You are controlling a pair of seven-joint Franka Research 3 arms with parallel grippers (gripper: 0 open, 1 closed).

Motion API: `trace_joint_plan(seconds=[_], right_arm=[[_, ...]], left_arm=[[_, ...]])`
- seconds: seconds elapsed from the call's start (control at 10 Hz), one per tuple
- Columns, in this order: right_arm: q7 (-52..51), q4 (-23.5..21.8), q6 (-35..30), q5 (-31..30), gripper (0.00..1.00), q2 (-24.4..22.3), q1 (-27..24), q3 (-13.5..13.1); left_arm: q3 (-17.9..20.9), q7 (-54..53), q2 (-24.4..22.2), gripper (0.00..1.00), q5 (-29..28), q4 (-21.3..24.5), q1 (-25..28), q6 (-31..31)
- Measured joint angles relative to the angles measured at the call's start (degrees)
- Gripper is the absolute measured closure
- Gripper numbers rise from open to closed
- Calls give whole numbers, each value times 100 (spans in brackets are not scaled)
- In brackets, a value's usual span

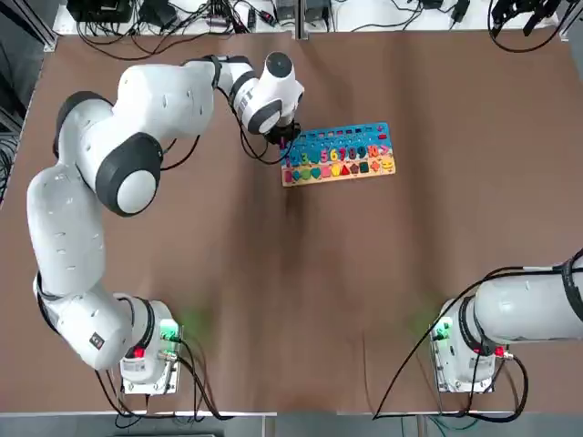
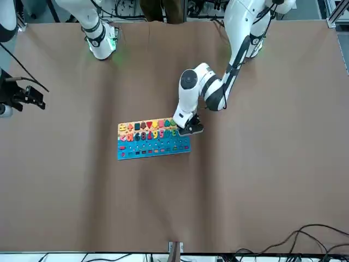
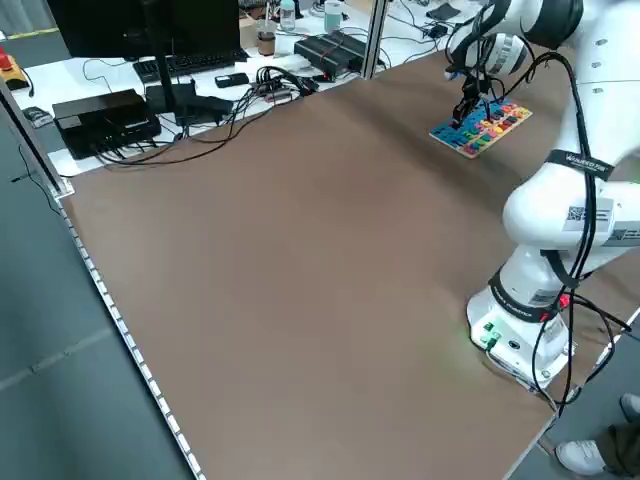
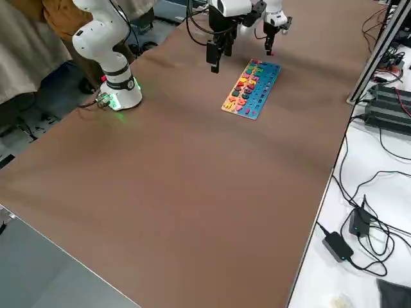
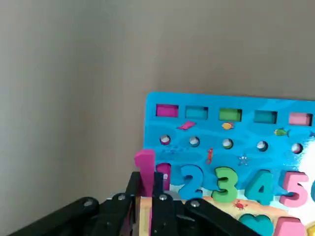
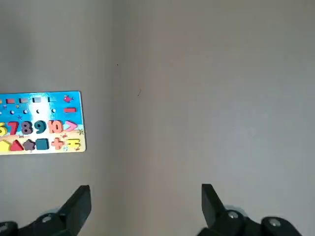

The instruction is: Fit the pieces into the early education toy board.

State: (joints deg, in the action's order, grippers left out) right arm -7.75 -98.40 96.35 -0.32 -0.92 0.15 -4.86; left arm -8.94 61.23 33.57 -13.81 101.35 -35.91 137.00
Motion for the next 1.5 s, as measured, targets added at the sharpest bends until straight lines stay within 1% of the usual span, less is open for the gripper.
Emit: trace_joint_plan(seconds=[0.5, 1.1, 1.5], right_arm=[[0, 0, 0, 0, 1, 9, 0, 3], [0, 0, 0, 0, 1, 9, 0, 3], [0, -1, 0, 0, 1, 13, 0, 3]], left_arm=[[-1, -131, 244, 87, 0, -245, -4, 18], [-35, -135, 403, 87, 1, -252, -61, 43], [-39, -157, 514, 87, 1, -252, -132, 175]])
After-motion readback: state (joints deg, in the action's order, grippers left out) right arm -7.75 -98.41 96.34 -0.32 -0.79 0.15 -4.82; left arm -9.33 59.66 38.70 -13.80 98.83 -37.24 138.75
